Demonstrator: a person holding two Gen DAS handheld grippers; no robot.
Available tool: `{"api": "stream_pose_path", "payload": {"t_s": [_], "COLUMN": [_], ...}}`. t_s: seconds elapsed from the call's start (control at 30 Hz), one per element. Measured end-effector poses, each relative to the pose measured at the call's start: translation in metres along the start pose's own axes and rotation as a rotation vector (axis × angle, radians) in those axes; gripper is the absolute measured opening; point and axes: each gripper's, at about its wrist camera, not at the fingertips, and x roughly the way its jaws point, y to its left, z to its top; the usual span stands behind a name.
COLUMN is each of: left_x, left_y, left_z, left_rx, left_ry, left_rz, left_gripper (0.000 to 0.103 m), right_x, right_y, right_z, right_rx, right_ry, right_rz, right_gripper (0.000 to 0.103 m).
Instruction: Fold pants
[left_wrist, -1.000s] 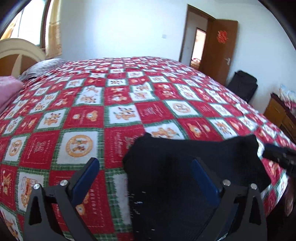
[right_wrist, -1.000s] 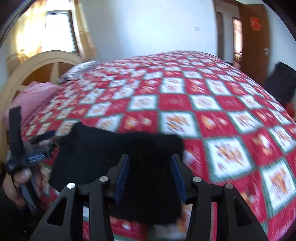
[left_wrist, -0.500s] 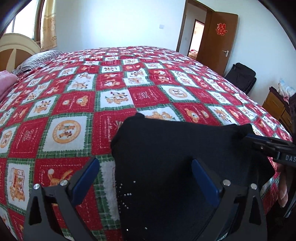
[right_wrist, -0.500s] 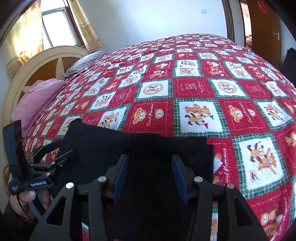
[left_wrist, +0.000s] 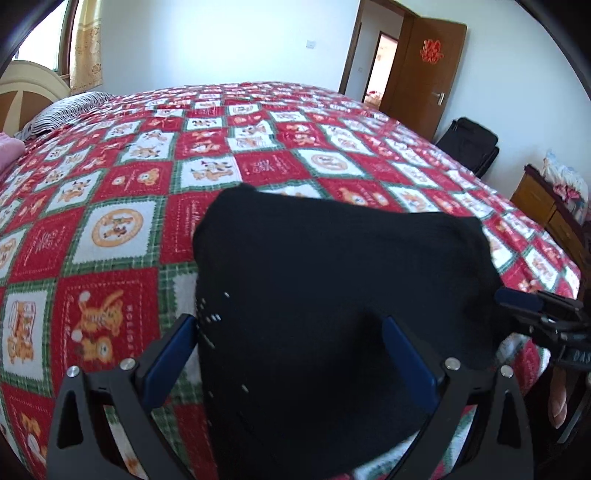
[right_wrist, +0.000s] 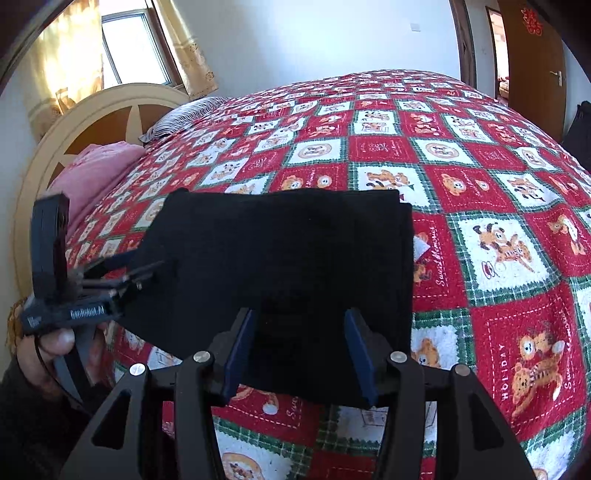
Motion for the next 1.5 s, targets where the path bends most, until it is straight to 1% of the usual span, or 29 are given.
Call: {"api": "stream_pose_path", "payload": {"t_s": [0.07,0.1,0.17,0.23,0.3,0.4,0.47,0.5,0.53,0.57,0.6,0.63,0.7,0.73,0.77,0.8,0.87,0.93,1.0,1.03,1.13,1.2,1.27,1.33,1.37,1.4,1.43,1.47,1.5], "left_x": [-0.010,-0.012,-0.015,-0.016,-0.015,-0.013,-0.005,-0.001,0.002,0.003,0.000,-0.004,-0.017,-0.021,-0.026,-0.027,-0.024,-0.016,-0.017,-0.018,-0.020,-0.027,-0.035,-0.033,-0.028,-0.020,-0.016,-0.017,-0.017], "left_y": [-0.008,-0.012,-0.021,-0.029,-0.038,-0.051,-0.058,-0.059,-0.060,-0.058,-0.058,-0.055,-0.045,-0.039,-0.032,-0.023,-0.006,0.013,0.025,0.026,0.025,0.026,0.028,0.034,0.036,0.039,0.039,0.037,0.034], "left_z": [-0.003,-0.004,-0.004,-0.003,-0.004,-0.007,-0.010,-0.012,-0.013,-0.015,-0.016,-0.017,-0.018,-0.019,-0.022,-0.026,-0.034,-0.042,-0.046,-0.047,-0.047,-0.047,-0.046,-0.045,-0.045,-0.047,-0.049,-0.050,-0.050], "left_rx": [0.010,0.023,0.039,0.043,0.058,0.093,0.123,0.136,0.148,0.155,0.156,0.157,0.149,0.142,0.135,0.128,0.093,0.031,-0.022,-0.026,-0.020,-0.026,-0.024,-0.039,-0.046,-0.052,-0.051,-0.033,-0.019], "left_ry": [-0.029,-0.038,-0.060,-0.074,-0.085,-0.094,-0.071,-0.062,-0.054,-0.051,-0.057,-0.067,-0.100,-0.114,-0.125,-0.121,-0.094,-0.044,-0.039,-0.042,-0.052,-0.100,-0.147,-0.143,-0.115,-0.079,-0.068,-0.079,-0.077], "left_rz": [-0.009,-0.012,-0.016,-0.039,-0.055,-0.064,-0.053,-0.040,-0.025,-0.009,-0.006,-0.009,0.003,0.019,0.042,0.072,0.110,0.105,0.074,0.070,0.074,0.073,0.074,0.066,0.066,0.070,0.072,0.082,0.093], "left_gripper": [0.102,0.102,0.102,0.102,0.103,0.103,0.103,0.103,0.103,0.103,0.103,0.103,0.103,0.103,0.103,0.103,0.103,0.103,0.103,0.103,0.103,0.103,0.103,0.103,0.103,0.103,0.103,0.103,0.103], "right_x": [-0.010,-0.015,-0.018,-0.018,-0.013,0.005,0.023,0.035,0.052,0.057,0.056,0.053,0.041,0.029,0.022,0.015,0.007,0.015,0.027,0.041,0.075,0.101,0.121,0.132,0.136,0.140,0.144,0.147,0.147], "right_y": [-0.003,-0.007,-0.018,-0.035,-0.045,-0.044,-0.040,-0.040,-0.042,-0.045,-0.048,-0.048,-0.042,-0.034,-0.028,-0.023,-0.006,0.015,0.036,0.052,0.084,0.102,0.119,0.132,0.137,0.141,0.144,0.146,0.146], "right_z": [0.008,0.014,0.027,0.044,0.058,0.077,0.083,0.084,0.082,0.081,0.082,0.083,0.084,0.086,0.087,0.089,0.100,0.111,0.121,0.127,0.138,0.144,0.146,0.143,0.141,0.138,0.136,0.134,0.133], "right_rx": [0.002,0.004,0.028,0.070,0.086,0.014,-0.059,-0.081,-0.107,-0.099,-0.075,-0.061,-0.079,-0.116,-0.136,-0.147,-0.162,-0.189,-0.203,-0.215,-0.228,-0.216,-0.238,-0.267,-0.289,-0.314,-0.333,-0.339,-0.348], "right_ry": [-0.034,-0.058,-0.068,-0.096,-0.102,-0.056,0.009,0.063,0.132,0.139,0.132,0.130,0.084,0.034,0.006,-0.018,-0.036,-0.007,0.019,0.051,0.113,0.176,0.225,0.276,0.288,0.299,0.317,0.325,0.322], "right_rz": [0.011,-0.002,-0.021,-0.033,-0.036,-0.011,-0.021,-0.036,-0.118,-0.125,-0.107,-0.109,-0.152,-0.203,-0.213,-0.195,-0.082,0.027,0.109,0.164,0.220,0.281,0.311,0.337,0.320,0.296,0.276,0.267,0.261], "right_gripper": [0.053,0.053,0.053,0.053,0.053,0.052,0.052,0.052,0.052,0.052,0.052,0.052,0.052,0.052,0.052,0.052,0.052,0.052,0.052,0.052,0.052,0.052,0.052,0.052,0.052,0.035,0.021,0.021,0.016]}}
